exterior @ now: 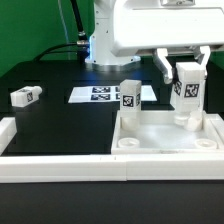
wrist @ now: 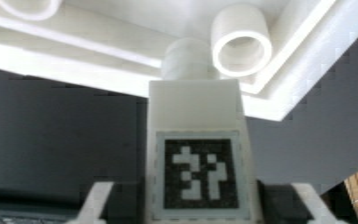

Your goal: Assemble square table

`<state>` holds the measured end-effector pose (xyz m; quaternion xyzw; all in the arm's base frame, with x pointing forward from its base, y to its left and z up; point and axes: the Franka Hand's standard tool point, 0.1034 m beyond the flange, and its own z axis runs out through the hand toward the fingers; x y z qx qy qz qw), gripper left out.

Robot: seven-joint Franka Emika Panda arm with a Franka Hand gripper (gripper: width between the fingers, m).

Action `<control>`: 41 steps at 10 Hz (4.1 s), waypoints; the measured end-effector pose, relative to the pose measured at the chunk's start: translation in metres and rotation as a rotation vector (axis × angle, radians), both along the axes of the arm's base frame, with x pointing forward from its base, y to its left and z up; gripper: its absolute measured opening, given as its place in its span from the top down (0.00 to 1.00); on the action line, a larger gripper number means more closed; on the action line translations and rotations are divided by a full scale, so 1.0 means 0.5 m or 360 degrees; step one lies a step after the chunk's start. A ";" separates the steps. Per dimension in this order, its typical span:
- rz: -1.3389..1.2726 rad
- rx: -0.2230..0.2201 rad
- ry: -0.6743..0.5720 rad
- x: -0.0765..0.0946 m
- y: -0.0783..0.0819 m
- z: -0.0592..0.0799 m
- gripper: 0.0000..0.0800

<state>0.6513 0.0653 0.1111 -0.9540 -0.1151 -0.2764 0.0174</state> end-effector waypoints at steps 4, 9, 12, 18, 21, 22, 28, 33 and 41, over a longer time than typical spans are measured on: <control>-0.0016 0.0043 -0.0014 0.007 0.042 -0.014 0.64; 0.0000 0.0053 0.0001 0.004 0.069 -0.035 0.64; -0.0008 0.0057 -0.0027 0.022 0.068 -0.037 0.64; -0.0042 0.0067 -0.0150 0.025 0.076 -0.069 0.64; -0.0047 0.0069 -0.0147 0.026 0.075 -0.069 0.63; -0.0047 0.0069 -0.0147 0.026 0.075 -0.069 0.42; -0.0047 0.0069 -0.0147 0.026 0.075 -0.069 0.19; -0.0058 0.0098 0.0065 0.030 0.074 -0.029 0.19; -0.0013 0.0152 0.0703 0.021 0.095 -0.037 0.19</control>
Offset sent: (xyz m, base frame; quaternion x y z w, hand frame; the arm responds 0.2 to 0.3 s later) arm 0.0119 0.0108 -0.0018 -0.0028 0.0313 0.0181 0.9993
